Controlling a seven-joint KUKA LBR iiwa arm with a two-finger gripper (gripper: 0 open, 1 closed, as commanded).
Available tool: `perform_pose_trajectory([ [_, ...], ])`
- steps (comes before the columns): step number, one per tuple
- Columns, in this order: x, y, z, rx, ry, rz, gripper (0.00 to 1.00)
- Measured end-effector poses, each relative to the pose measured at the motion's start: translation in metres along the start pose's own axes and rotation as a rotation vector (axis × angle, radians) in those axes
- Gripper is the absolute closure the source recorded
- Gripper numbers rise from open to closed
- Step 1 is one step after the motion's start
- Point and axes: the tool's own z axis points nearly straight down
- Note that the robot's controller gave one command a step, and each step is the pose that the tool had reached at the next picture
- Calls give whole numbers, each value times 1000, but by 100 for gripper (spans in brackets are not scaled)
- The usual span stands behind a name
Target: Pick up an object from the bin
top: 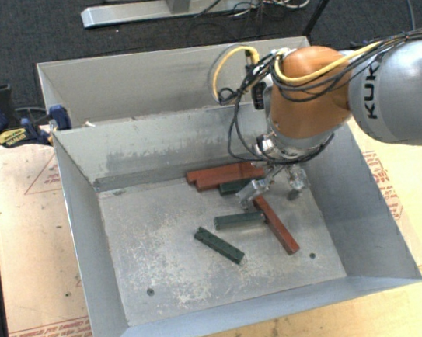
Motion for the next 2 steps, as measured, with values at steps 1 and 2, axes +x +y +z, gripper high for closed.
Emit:
perform_pose_trajectory([
  [1, -2, -1, -2, 1, -1, -1, 100],
  [2, -20, -14, -131, 9, 0, -138, 100],
])
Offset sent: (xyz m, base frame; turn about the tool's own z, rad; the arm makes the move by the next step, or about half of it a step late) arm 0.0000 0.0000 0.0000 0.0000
